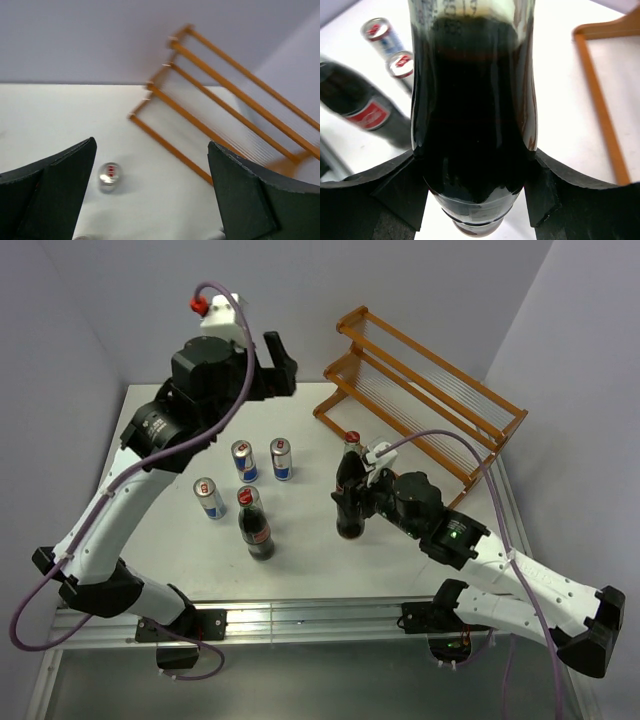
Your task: Place and organize the beverage onto the shelf
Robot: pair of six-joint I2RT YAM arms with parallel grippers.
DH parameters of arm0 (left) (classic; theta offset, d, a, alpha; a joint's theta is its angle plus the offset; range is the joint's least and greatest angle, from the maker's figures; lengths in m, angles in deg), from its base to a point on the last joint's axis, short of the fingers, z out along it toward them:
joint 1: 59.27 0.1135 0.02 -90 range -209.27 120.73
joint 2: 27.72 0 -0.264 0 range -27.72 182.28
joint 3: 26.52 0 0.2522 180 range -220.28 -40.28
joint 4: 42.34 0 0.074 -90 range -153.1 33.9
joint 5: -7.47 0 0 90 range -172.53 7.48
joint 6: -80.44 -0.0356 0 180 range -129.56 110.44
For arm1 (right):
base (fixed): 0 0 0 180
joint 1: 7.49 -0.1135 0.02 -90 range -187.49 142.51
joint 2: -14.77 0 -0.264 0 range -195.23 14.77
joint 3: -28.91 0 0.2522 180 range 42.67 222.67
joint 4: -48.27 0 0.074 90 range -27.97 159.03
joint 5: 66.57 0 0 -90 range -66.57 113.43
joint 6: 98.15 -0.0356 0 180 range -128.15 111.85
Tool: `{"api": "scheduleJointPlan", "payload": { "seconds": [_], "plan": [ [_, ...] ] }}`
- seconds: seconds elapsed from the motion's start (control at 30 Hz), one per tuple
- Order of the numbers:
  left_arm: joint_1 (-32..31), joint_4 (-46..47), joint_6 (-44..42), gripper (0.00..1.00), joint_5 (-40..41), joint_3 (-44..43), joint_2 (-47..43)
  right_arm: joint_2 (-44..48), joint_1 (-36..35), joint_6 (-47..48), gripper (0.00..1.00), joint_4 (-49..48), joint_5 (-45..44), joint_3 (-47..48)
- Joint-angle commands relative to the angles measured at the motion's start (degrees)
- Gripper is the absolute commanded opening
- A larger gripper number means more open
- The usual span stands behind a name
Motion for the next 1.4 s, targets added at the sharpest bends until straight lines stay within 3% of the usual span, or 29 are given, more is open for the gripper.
{"api": "scheduleJointPlan", "payload": {
  "seconds": [0.0,0.17,0.27,0.77,0.87,1.07,1.17,1.37],
  "plan": [
    [8.96,-2.77,2.92,1.0,4.95,3.83,-1.56,0.38,1.58,2.45,0.0,-15.08,-5.74,10.88],
    [19.77,-2.15,2.14,1.0,3.71,14.57,-8.41,-5.5,9.91,1.94,0.0,-14.64,-0.39,18.8],
    [22.42,-2.15,1.08,0.99,5.46,21.07,-11.84,-10.32,13.97,2.02,0.0,-15.17,1.81,24.24],
    [24.1,10.06,-6.47,0.99,7.32,49.11,-27.75,-37.91,26.81,5.19,0.0,-9.2,3.57,61.14],
    [24.1,10.85,-6.65,0.99,6.27,50.35,-27.85,-44.77,29.09,5.54,0.0,-3.67,3.84,76.23],
    [24.1,10.85,-6.83,1.0,4.34,50.27,-27.14,-56.57,33.4,8.61,0.0,2.84,5.77,95.67],
    [24.1,11.55,-7.09,0.99,3.71,50.97,-27.76,-59.83,34.9,8.53,0.0,3.03,6.47,100.53],
    [24.1,11.12,-7.09,0.99,3.71,50.71,-27.06,-60.45,39.99,7.3,0.0,0.21,8.76,100.02]
  ]
}}
